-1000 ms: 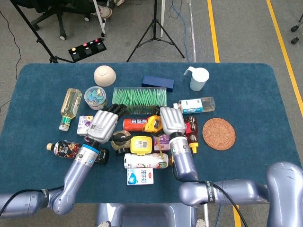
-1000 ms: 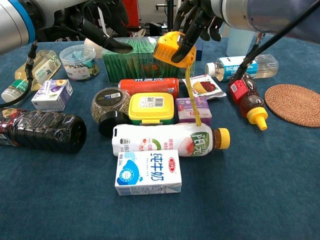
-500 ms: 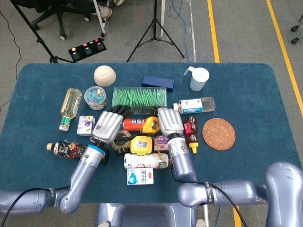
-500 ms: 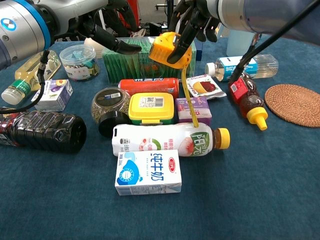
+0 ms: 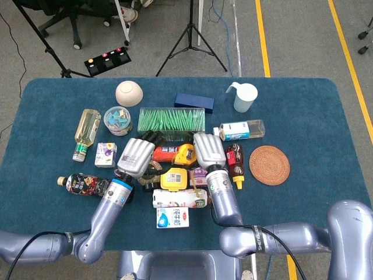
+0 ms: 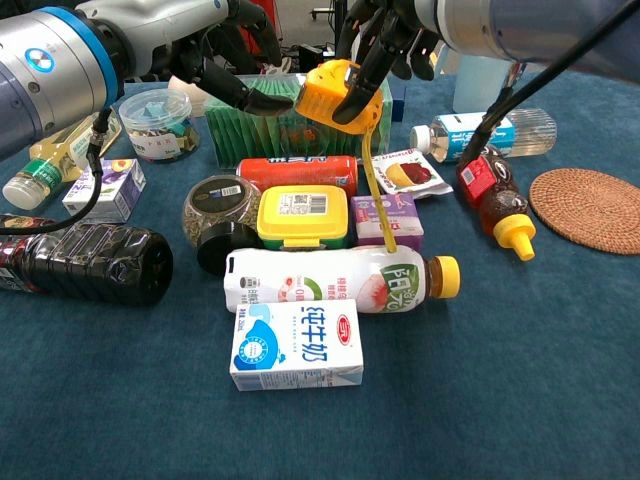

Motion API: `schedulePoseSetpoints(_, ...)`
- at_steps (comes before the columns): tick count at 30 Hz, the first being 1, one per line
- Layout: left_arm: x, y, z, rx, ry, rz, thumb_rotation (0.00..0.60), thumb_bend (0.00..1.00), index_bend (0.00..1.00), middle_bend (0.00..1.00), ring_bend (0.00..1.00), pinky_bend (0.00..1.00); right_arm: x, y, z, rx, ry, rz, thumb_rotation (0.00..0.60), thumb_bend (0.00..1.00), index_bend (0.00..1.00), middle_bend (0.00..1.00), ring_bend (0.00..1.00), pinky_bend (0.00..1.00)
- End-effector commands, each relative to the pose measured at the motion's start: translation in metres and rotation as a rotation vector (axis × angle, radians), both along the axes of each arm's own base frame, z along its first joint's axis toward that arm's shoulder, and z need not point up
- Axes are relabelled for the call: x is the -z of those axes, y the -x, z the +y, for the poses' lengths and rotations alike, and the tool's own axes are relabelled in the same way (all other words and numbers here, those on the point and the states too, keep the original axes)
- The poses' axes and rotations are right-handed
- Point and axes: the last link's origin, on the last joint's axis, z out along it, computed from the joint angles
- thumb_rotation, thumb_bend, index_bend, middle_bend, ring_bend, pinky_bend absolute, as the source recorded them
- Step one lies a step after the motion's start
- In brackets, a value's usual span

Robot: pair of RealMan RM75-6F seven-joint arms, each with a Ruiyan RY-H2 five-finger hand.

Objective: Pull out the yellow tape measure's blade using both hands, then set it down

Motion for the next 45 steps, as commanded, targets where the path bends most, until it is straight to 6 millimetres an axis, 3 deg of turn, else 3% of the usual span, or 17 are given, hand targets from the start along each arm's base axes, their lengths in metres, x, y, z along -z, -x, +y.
schedulePoseSetpoints(1, 0.001, -0.001, 0.000, 0.002, -0.002, 0.001, 0.386, 0.17, 0.30, 0.23, 0.19, 0.37, 0.000, -0.001, 0.000, -0.001, -0.001, 0.001, 0.600, 0.31, 0.69, 0.64, 0.78, 0.78)
schedulePoseSetpoints(45, 0.015, -0.013, -0.001, 0.009, -0.009, 0.005, 0.396, 0.17, 0.30, 0.23, 0.19, 0.38, 0.003, -0.005, 0.005, -0.022, -0.006, 0.019, 0.600, 0.32, 0.69, 0.64, 0.78, 0.78)
